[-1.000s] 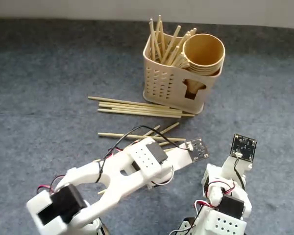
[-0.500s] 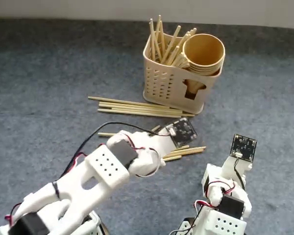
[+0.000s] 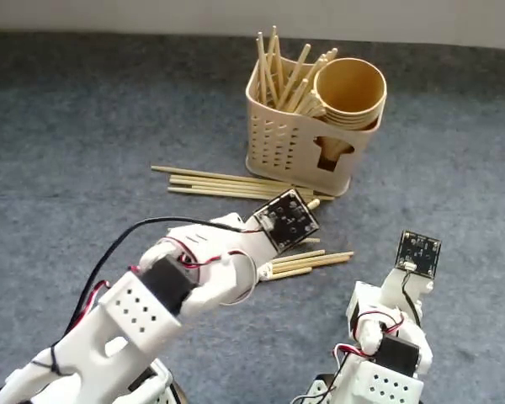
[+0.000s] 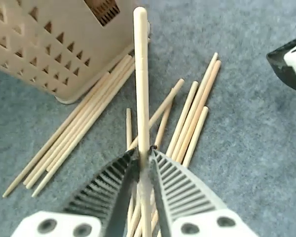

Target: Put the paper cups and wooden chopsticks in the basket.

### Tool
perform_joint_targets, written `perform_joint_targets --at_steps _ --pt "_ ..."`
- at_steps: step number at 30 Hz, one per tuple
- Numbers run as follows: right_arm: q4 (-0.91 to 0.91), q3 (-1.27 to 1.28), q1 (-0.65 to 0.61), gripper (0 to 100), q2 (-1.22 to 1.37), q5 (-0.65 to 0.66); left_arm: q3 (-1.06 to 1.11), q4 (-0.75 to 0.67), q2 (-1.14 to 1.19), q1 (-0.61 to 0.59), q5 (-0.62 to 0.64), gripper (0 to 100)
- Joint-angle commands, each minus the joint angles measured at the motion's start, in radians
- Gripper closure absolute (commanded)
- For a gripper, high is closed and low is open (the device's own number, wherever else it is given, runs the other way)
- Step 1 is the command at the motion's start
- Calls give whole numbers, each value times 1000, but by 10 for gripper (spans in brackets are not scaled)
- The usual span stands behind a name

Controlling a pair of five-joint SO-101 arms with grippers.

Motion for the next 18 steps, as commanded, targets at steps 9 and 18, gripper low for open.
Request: perform_joint_targets --at_steps 9,18 --pt "5 153 10 993 -5 0 -260 -3 -148 -59 11 995" --pt "5 153 10 993 -5 0 -352 -374 -142 -68 132 995"
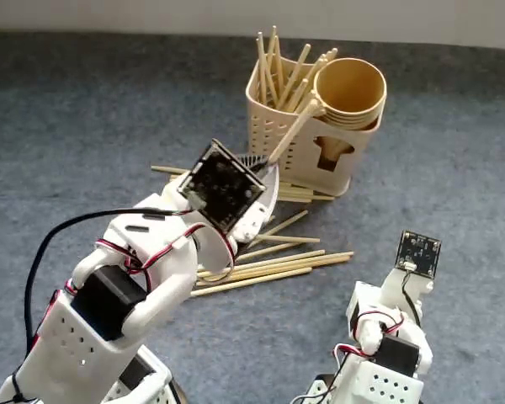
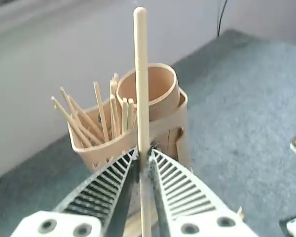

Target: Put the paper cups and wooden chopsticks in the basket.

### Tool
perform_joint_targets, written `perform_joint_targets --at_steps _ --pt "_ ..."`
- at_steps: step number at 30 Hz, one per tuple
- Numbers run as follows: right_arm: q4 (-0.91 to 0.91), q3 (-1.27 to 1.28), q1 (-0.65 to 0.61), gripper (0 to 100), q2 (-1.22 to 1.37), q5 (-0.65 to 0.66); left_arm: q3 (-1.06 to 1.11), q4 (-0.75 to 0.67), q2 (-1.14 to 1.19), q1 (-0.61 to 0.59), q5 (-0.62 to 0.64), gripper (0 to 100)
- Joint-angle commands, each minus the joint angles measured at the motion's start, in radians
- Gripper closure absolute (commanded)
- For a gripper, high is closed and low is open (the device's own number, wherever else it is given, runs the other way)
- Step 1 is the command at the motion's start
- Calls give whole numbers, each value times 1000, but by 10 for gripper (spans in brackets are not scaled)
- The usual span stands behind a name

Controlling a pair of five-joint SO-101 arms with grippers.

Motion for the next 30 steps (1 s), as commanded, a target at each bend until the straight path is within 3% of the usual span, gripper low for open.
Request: perform_joint_targets --at_steps 1,8,12,24,30 --pt "5 153 10 993 -5 0 -36 -299 -16 -12 28 995" --pt "5 153 10 993 -5 0 122 -775 -15 -12 25 995" --pt "5 153 10 993 -5 0 173 -934 2 -12 23 995" --pt "5 153 10 993 -5 0 -133 -982 453 -133 25 995" --pt "5 153 10 993 -5 0 -186 -982 579 -150 23 995"
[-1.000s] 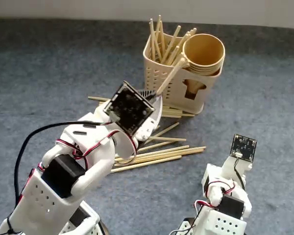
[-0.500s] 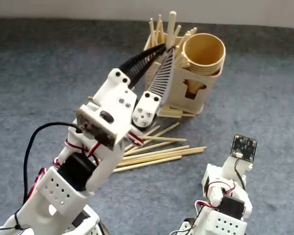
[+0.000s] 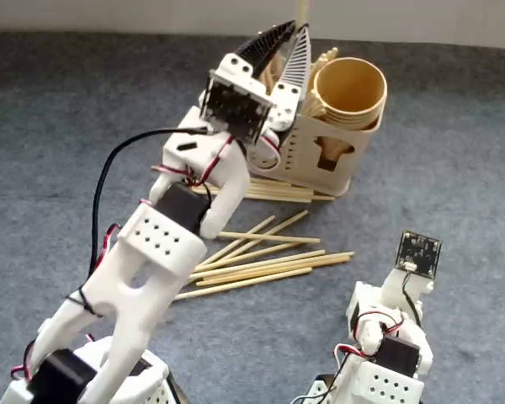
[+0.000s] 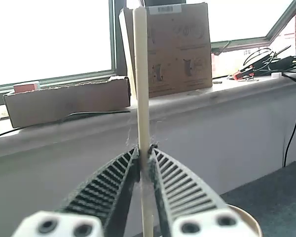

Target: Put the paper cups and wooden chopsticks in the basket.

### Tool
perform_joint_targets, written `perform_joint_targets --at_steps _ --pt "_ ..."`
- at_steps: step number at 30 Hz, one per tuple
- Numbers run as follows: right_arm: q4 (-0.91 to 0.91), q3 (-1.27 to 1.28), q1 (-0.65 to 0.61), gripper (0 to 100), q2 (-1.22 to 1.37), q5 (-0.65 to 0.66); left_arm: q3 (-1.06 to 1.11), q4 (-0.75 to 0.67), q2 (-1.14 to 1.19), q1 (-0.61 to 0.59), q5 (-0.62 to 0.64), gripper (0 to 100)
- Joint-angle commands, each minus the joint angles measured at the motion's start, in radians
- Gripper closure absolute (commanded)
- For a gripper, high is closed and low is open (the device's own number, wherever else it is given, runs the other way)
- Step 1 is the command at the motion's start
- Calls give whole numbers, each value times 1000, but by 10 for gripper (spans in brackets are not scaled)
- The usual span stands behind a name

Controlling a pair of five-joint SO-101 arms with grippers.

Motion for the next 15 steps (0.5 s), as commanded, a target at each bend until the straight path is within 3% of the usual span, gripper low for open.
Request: perform_joint_targets --at_steps 1,15 --pt "5 153 10 993 -5 0 -76 -18 45 -16 3 995" --pt "5 153 10 993 -5 0 -87 -97 160 -54 3 995"
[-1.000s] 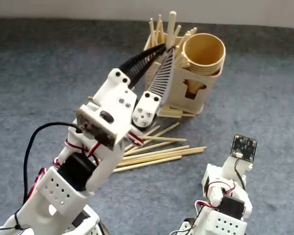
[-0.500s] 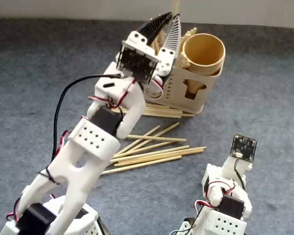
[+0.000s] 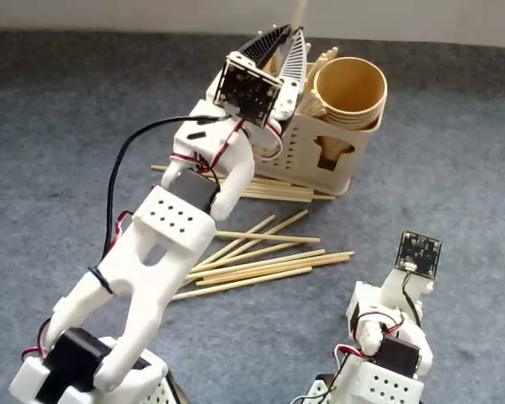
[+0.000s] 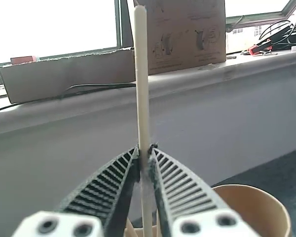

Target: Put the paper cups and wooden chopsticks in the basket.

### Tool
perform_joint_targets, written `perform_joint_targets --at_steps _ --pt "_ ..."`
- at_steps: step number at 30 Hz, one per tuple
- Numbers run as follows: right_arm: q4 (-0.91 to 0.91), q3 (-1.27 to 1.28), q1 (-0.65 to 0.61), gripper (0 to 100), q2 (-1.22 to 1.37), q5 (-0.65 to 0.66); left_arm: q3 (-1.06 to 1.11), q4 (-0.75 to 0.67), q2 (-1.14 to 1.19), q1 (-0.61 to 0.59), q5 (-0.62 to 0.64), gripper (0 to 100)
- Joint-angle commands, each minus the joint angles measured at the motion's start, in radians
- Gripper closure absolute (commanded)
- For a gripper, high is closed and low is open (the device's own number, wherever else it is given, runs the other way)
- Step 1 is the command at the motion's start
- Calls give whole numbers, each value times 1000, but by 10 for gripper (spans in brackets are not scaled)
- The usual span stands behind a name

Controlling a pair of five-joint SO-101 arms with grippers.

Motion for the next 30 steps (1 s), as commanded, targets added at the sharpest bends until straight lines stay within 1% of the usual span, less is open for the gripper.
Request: perform_joint_targets --at_steps 1,8,10,12,15,23,27,30 --pt "5 153 10 993 -5 0 -64 -40 12 -18 3 995" --pt "5 153 10 993 -5 0 -51 -17 2 -18 3 995" --pt "5 153 10 993 -5 0 -59 68 -4 -21 3 986" --pt "5 153 10 993 -5 0 -70 160 -15 -22 8 954" --pt "5 153 10 993 -5 0 -73 247 -38 -22 9 915" --pt "5 153 10 993 -5 0 -65 470 -171 -15 6 912" --pt "5 153 10 993 -5 0 -64 626 -236 -13 6 912" --pt "5 153 10 993 -5 0 -64 776 -268 -13 5 912"
